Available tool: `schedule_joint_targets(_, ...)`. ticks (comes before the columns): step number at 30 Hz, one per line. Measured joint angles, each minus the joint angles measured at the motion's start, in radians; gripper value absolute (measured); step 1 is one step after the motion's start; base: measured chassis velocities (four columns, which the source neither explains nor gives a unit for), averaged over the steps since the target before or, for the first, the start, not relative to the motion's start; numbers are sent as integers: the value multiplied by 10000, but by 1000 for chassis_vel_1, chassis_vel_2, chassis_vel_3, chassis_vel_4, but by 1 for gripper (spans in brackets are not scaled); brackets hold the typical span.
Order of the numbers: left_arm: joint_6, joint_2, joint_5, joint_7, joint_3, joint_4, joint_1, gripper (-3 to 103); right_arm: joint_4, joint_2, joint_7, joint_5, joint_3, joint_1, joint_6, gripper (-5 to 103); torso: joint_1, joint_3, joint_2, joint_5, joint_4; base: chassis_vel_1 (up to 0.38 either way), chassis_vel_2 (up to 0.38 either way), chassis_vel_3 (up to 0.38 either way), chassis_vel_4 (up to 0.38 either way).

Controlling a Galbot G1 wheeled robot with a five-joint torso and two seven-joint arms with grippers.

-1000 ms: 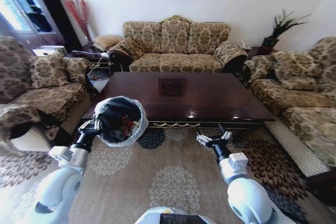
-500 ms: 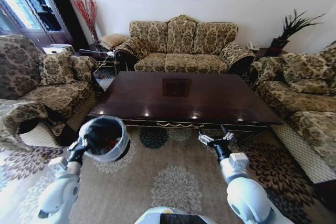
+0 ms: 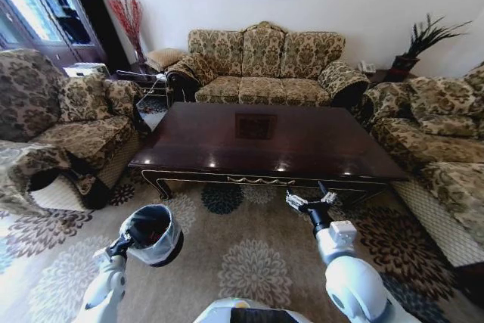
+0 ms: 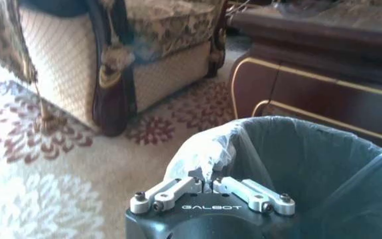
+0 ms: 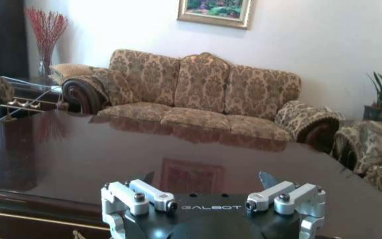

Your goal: Move to the front of the table and place the trash on the table into the trash bin.

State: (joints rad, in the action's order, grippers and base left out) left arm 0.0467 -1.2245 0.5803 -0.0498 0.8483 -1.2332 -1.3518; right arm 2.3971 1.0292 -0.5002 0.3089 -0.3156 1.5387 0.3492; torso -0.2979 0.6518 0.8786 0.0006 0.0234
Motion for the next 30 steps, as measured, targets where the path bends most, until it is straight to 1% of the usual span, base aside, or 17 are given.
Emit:
schedule_joint_targets(1,0,0,0,0,0,0,0,3,0,0,0,0,0,0,0,100,0,0,0,0,0,0,0,0,0)
schedule_joint_targets(3,106,-41,88,80,-116,597,301,3,-25,48,0,-43,10,15,-31,100,0,0,0,-9,2,0,0,0,0)
schedule_joint_targets(5,158,-64,87,102,-152,797,393,3,-29,59,-1,-49,28,5,-37,100,0,0,0,-9,1,0,0,0,0)
schedule_joint_targets(7,288,-117,65,178,-220,1305,596,3,-32,76,-5,-54,73,-36,-40,100,0,0,0,-9,3,0,0,0,0)
schedule_joint_targets(10,736,-128,64,387,-338,2232,926,3,8,146,-31,-70,85,-30,-51,100,0,0,0,-7,8,0,0,0,0)
schedule_joint_targets(11,736,-128,64,387,-338,2232,926,3,8,146,-31,-70,85,-30,-51,100,0,0,0,-7,8,0,0,0,0)
schedule_joint_targets(14,964,-100,79,509,-387,2752,1131,3,60,225,-36,-109,32,55,-105,100,0,0,0,-8,5,0,0,0,0)
schedule_joint_targets(15,1134,-49,84,664,-428,3271,1376,3,102,314,-35,-163,-53,164,-179,100,0,0,0,-6,4,0,0,0,0)
schedule_joint_targets(18,1269,-3,198,843,-587,3920,1802,3,119,473,-20,-223,-210,288,-312,100,0,0,0,-5,5,0,0,0,0)
schedule_joint_targets(20,1293,-2,206,875,-616,4045,1909,3,121,498,-14,-228,-237,303,-334,100,0,0,0,-7,4,0,0,0,0)
schedule_joint_targets(21,1346,-7,198,915,-664,4311,2164,3,128,525,-5,-232,-299,314,-370,100,0,0,0,-9,1,0,0,0,0)
schedule_joint_targets(24,1359,-20,139,921,-682,4533,2411,3,137,539,3,-230,-386,316,-401,100,0,0,0,-5,-2,0,0,0,0)
schedule_joint_targets(25,1359,-23,103,922,-689,4669,2542,0,138,540,10,-218,-459,315,-419,100,0,0,0,-5,-1,0,0,0,0)
schedule_joint_targets(26,1352,-25,70,939,-700,4858,2691,4,138,536,19,-198,-545,310,-440,100,0,0,0,-5,3,0,0,0,0)
schedule_joint_targets(28,1353,-25,56,964,-702,4972,2772,4,139,531,29,-184,-590,308,-451,100,0,0,0,-5,5,0,0,0,0)
schedule_joint_targets(29,1353,-25,44,999,-702,5068,2834,9,138,527,34,-173,-628,305,-465,100,0,0,0,3,3,0,0,0,0)
schedule_joint_targets(30,1352,-33,-29,1060,-701,5254,2935,15,136,515,38,-148,-676,304,-482,100,0,-1,0,1,3,0,0,0,0)
